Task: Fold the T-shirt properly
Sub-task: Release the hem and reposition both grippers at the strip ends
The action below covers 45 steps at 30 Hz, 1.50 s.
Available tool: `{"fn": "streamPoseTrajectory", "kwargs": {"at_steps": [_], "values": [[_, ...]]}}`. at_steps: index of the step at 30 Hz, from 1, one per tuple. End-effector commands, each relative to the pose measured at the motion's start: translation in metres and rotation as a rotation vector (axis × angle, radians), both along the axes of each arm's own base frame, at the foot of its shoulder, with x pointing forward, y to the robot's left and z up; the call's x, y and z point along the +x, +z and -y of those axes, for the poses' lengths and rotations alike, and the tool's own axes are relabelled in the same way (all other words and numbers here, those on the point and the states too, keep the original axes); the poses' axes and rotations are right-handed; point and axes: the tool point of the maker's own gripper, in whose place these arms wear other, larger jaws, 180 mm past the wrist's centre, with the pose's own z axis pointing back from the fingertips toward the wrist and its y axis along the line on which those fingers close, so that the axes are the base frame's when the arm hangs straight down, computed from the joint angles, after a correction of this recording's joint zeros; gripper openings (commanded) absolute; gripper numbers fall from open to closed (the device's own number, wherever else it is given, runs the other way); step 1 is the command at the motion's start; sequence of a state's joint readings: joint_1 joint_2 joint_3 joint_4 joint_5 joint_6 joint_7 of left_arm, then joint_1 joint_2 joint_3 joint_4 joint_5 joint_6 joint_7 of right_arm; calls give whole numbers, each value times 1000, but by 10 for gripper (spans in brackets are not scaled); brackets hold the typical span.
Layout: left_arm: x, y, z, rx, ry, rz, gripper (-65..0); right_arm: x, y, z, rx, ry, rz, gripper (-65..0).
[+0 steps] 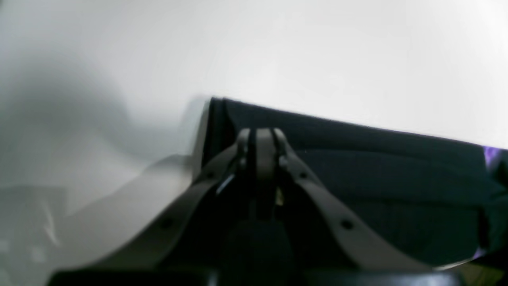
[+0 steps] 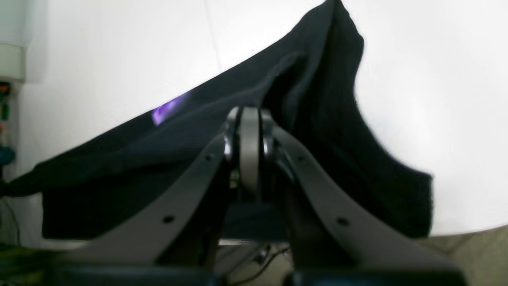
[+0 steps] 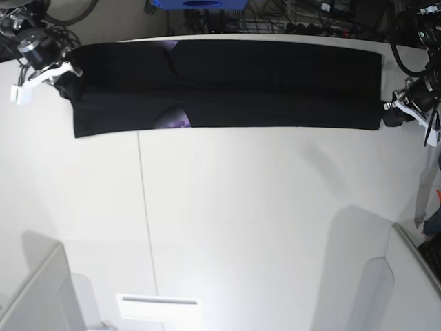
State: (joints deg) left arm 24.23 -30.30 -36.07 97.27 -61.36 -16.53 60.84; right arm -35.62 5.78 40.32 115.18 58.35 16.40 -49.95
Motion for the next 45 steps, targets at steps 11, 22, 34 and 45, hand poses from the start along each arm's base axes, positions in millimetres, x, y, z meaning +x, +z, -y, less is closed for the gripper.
{"fn": "streamPoseTrajectory", "kwargs": {"at_steps": [11,22,34,45], "values": [[-8,-1,-10,104,-21,-22,-650,-23,-15,1,-29,-10,-77,-650],[-20,-8,-6,109,-60,-44,-650,-29,-25,5,-86,-32,-121,-650],[-18,-5,-7,113,-57,-33,-627,-31,-26,5,-82,-45,-121,-438],[-13,43,-8,134,61,159,-303,0,-14,-14,-143,129,-4,-593]]}}
